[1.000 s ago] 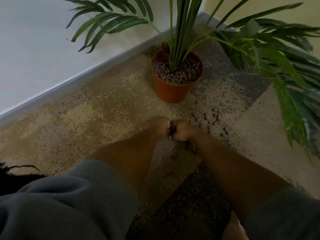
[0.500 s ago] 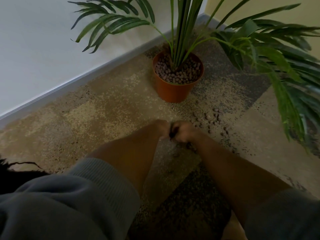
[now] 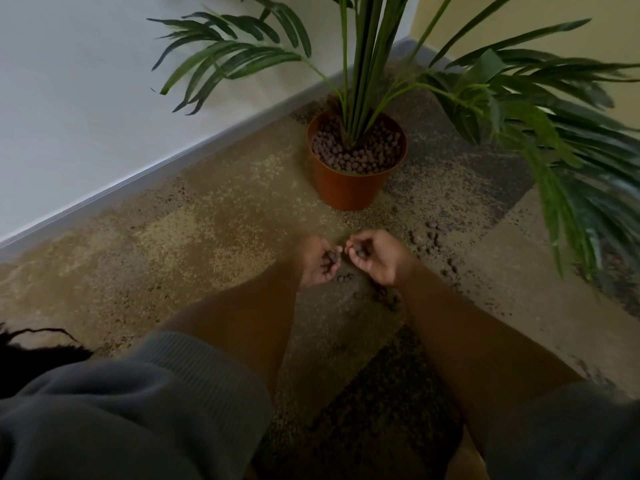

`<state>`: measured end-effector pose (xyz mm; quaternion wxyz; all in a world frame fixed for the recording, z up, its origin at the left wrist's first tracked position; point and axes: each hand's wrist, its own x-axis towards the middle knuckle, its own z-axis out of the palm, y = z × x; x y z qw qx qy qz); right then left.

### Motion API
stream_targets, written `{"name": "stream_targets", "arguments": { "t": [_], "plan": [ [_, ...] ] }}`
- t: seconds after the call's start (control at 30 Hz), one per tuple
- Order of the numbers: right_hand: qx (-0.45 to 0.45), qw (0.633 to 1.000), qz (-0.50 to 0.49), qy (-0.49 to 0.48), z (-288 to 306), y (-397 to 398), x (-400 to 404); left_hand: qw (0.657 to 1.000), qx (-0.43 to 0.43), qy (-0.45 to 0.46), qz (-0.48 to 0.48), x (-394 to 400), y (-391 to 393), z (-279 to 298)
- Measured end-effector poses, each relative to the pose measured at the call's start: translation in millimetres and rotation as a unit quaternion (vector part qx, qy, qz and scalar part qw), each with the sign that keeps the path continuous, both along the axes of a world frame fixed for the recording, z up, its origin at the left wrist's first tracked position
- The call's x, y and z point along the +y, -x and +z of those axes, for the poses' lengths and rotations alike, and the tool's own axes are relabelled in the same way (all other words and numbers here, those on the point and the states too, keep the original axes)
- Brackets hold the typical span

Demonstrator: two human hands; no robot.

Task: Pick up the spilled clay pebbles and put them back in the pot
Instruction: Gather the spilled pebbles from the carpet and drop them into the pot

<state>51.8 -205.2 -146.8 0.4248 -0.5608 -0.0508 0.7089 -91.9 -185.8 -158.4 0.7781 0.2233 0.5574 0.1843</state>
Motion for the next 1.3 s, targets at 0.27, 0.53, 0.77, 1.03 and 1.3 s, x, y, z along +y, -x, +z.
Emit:
{"name": "stream_targets", "arguments": {
  "t": [0.27,0.53,0.77,1.03,1.3],
  "plan": [
    [0.106,0.985,-0.129,-0.050,44,10,34,0.961,-0.139,0.034,0.237,29,-11,36],
    [0.114,0.960,-0.200,-0.160,104,17,76,0.922,-0.207,-0.062,0.321,83,-29,113],
    [0.101,0.955,-0.207,-0.188,121,9,79,0.945,-0.242,-0.112,0.191,98,-33,139],
    [0.058,0.966,-0.191,-0.166,104,3,66,0.941,-0.232,-0.097,0.225,81,-25,116],
    [-0.132,0.987,0.021,-0.086,64,8,43,0.982,0.026,-0.127,0.140,39,-23,72]
  ]
}}
